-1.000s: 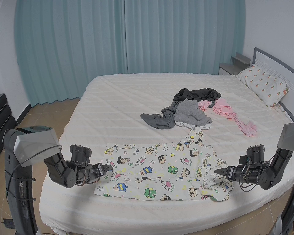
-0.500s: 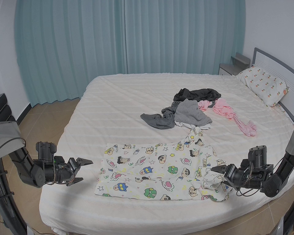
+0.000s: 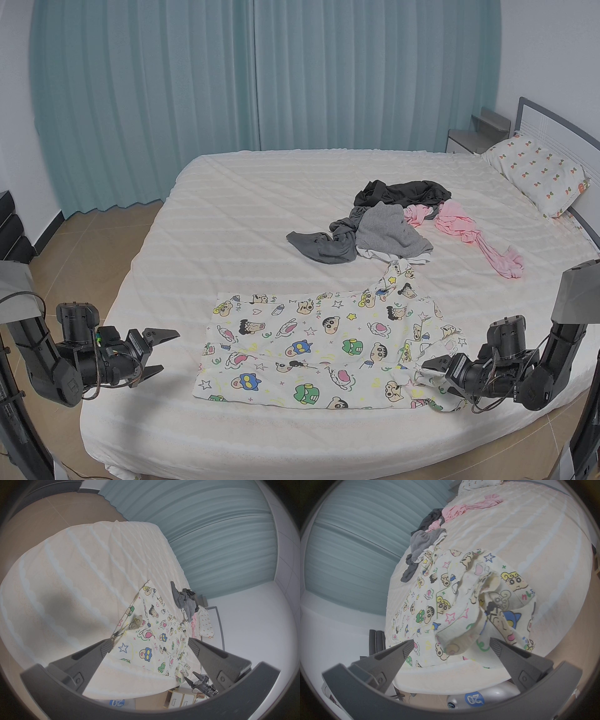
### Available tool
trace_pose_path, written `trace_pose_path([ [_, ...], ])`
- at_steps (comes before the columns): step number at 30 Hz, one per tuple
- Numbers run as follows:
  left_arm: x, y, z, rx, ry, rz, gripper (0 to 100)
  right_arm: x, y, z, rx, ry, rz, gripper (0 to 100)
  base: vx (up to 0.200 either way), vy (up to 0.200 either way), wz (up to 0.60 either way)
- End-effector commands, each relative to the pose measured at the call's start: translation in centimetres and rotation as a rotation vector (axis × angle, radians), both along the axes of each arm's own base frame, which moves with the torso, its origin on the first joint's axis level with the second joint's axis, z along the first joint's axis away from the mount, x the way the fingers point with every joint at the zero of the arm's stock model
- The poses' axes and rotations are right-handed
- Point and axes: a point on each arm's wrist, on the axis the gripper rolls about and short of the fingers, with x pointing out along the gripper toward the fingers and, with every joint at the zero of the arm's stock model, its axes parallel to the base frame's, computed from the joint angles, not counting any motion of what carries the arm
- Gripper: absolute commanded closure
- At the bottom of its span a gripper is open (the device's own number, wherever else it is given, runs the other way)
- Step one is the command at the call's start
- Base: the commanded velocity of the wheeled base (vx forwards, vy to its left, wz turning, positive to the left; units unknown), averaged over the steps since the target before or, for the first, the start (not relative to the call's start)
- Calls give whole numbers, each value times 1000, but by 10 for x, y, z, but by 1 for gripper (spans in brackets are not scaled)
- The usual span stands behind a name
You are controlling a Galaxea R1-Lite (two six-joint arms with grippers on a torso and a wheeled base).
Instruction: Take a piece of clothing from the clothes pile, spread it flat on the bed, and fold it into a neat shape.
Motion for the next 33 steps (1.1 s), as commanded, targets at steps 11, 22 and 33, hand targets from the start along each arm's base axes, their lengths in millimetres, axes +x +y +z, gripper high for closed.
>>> trace_pose_path([
  [11, -4, -1, -9, -1, 33, 0, 0, 15, -4, -12, 6, -30, -33, 0, 0, 0, 0],
  [22, -6, -1, -11, 8, 37, -6, 0, 19, -8, -19, -2, -41, -57, 0, 0, 0, 0],
  [33, -4, -4, -15, 35, 33, 12, 0, 24, -9, -35, -34, -84, -96, 0, 0, 0, 0],
])
